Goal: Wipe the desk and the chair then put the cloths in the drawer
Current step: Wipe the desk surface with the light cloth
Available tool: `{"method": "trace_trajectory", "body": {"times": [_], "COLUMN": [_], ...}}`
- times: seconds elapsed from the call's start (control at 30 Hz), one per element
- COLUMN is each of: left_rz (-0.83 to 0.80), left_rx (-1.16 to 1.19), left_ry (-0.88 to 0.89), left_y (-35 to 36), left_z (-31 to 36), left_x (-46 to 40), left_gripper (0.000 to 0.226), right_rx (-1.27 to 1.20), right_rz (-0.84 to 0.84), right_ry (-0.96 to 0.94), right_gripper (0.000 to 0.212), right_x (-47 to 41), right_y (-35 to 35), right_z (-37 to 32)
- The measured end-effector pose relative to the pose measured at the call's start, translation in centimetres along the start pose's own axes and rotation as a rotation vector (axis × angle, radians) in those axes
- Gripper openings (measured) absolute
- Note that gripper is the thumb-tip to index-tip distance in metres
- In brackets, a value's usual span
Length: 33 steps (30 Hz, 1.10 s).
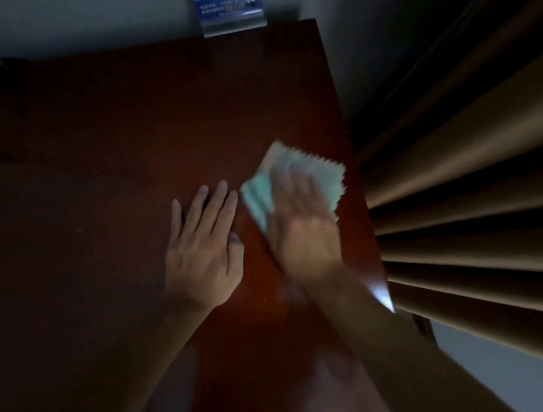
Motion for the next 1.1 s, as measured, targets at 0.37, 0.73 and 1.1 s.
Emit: {"method": "trace_trajectory", "body": {"times": [0.37, 0.73, 1.1], "left_rz": [0.027, 0.003, -0.016], "left_rx": [0.011, -0.007, 0.009], "left_ry": [0.013, -0.008, -0.003], "left_y": [0.3, 0.2, -0.7], "left_z": [0.0, 0.1, 0.4], "left_x": [0.1, 0.0, 0.0], "left_gripper": [0.054, 0.053, 0.054], "right_rx": [-0.053, 0.008, -0.061], "right_rz": [-0.017, 0.0, -0.196], "right_ry": [-0.069, 0.154, -0.327], "right_gripper": [0.048, 0.052, 0.056], "right_x": [4.4, -7.5, 8.2], "right_y": [-0.5, -1.5, -2.2], "right_z": [-0.8, 4.4, 1.1]}}
Point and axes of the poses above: each hand's wrist, its own x-axis away from the middle knuckle, its own y-axis out of the palm, z = x × y, the point moved 2 cm from there along -x, towards the middle knuckle, and after that the axes turned 5 degrees about x, right-handed, at the moved point
